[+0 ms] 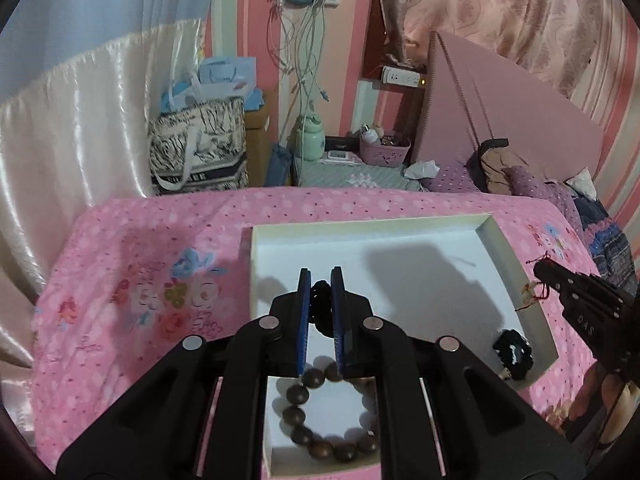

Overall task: Organize jewelry
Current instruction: 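Carry both items into the white tray and open both tools, then withdraw both tools from the tray toward the remaining jewelry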

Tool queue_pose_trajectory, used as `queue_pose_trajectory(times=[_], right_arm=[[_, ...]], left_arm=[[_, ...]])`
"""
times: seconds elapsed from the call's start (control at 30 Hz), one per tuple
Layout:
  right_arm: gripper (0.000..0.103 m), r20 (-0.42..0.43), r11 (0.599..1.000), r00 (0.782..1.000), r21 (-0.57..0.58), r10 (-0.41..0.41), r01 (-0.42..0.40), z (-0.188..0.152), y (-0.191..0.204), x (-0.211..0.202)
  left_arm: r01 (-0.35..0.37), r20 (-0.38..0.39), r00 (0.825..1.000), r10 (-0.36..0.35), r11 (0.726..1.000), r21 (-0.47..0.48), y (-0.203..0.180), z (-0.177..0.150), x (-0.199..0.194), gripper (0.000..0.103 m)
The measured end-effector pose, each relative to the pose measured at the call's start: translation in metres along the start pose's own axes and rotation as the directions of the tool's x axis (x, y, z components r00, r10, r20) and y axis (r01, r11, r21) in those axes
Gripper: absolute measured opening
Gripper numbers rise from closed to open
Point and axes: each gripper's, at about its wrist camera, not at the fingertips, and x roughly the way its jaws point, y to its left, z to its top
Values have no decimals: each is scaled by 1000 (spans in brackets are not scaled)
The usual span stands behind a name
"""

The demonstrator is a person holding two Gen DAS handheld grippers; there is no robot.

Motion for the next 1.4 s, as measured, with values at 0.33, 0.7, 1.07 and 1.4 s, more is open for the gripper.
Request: queue_pose_trajectory(times=[0.33,0.7,1.07,1.4], right_arm=[[7,-46,999,998,-15,-30,29,-10,-1,41],[7,-115,999,993,-13,-32,30,-19,0,62],[9,-142,999,989,-18,-43,41,-23,3,70],[51,-110,999,993,-1,-43,43,-21,-1,54]], left_arm=[[-60,-79,995,59,998,-11,17,-19,53,8],[-113,-74,990,118,992,58,4,-30,66,8],[-122,-103,987,124,992,29,10,-30,74,10],[-129,-93,987,131,991,30,7,-27,58,21]])
